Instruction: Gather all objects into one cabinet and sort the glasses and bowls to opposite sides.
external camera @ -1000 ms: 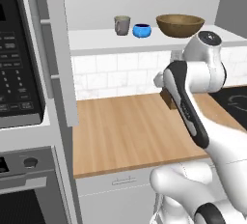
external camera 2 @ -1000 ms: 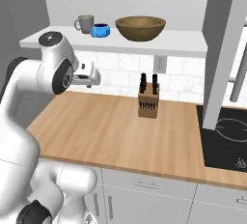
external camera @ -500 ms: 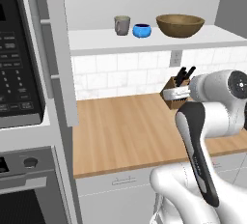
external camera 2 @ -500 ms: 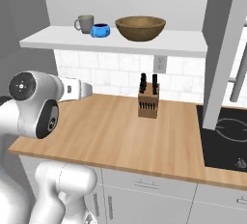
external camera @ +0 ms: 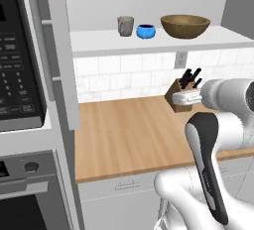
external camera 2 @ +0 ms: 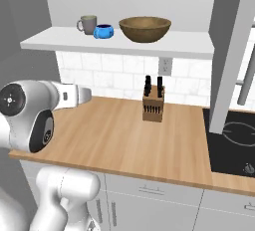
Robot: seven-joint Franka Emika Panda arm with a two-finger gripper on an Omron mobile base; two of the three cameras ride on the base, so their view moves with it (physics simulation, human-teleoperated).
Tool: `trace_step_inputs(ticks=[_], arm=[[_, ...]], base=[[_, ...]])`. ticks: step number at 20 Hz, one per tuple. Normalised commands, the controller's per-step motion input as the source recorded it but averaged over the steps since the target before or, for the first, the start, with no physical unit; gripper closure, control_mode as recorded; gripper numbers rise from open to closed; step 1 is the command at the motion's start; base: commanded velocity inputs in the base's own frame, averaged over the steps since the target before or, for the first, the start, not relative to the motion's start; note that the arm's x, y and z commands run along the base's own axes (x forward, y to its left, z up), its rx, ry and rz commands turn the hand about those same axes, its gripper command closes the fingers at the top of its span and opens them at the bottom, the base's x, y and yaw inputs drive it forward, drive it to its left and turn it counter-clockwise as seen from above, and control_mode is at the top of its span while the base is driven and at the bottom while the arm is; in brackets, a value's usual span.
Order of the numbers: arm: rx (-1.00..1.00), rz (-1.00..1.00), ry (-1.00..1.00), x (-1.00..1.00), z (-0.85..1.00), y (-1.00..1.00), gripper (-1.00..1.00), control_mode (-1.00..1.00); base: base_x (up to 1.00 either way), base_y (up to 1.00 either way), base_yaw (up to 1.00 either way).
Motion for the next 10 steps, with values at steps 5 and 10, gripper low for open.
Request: trace_step_inputs(ticks=[5,10], arm=[[0.00,-0.04,0.00,-0.22,0.13,0.00,-1.00,1.00],[0.00,0.00,0.00,0.00,0.00,0.00,-1.00,1.00]], base=[[-0.18,0.00,-0.02],[-0.90,-0.03,-0.04]])
